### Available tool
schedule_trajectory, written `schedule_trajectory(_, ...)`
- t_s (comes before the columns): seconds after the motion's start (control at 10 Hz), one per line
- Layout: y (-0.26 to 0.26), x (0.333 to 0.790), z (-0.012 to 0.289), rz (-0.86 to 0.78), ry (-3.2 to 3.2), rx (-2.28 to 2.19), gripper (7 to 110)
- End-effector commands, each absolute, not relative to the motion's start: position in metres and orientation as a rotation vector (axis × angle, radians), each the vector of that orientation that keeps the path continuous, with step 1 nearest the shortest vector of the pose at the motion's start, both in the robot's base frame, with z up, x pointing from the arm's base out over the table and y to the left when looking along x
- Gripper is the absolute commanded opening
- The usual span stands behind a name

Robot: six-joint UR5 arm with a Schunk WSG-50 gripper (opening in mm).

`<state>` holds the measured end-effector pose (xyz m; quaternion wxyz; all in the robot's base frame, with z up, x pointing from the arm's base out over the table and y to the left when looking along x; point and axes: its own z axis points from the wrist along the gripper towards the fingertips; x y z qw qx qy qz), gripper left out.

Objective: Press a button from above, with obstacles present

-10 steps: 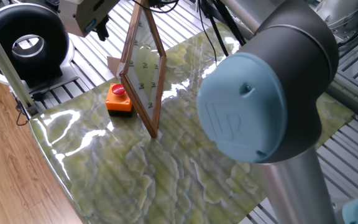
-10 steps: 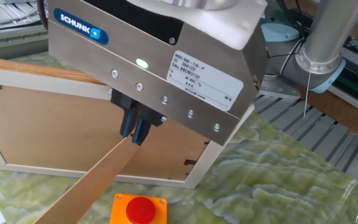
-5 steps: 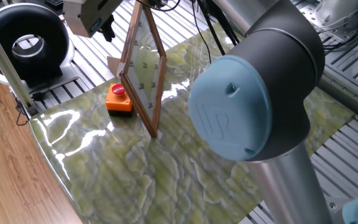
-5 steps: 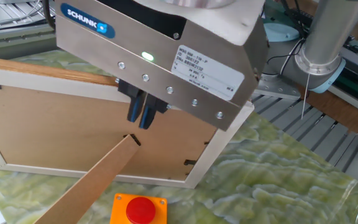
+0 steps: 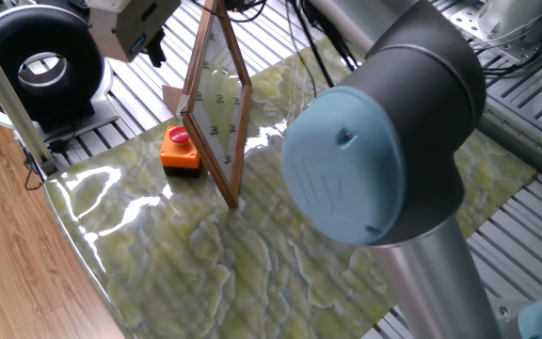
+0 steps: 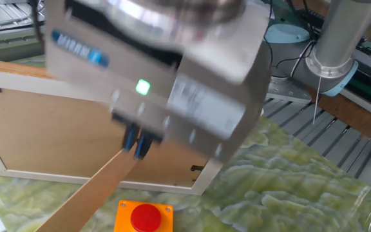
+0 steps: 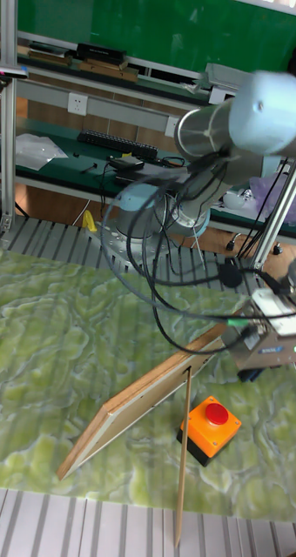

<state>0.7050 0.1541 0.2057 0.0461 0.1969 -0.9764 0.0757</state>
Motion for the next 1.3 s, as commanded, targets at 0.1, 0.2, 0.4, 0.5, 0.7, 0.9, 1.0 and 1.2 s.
schedule_trajectory(0.1,0.163,0.724,0.188,0.272,-3.001,0.570,7)
schedule_trajectory(0.2,0.165,0.724,0.184,0.260,-3.003,0.571,7)
schedule_trajectory(0.4,0.170,0.726,0.175,0.241,-3.012,0.564,7)
schedule_trajectory(0.5,0.174,0.729,0.167,0.225,-3.028,0.559,7)
schedule_trajectory(0.7,0.180,0.731,0.153,0.212,-3.042,0.553,7)
schedule_trajectory(0.9,0.166,0.718,0.146,0.312,-2.989,0.579,7)
schedule_trajectory(1.0,0.164,0.713,0.141,0.312,-2.982,0.581,7)
schedule_trajectory(1.2,0.163,0.705,0.135,0.297,-2.966,0.604,7)
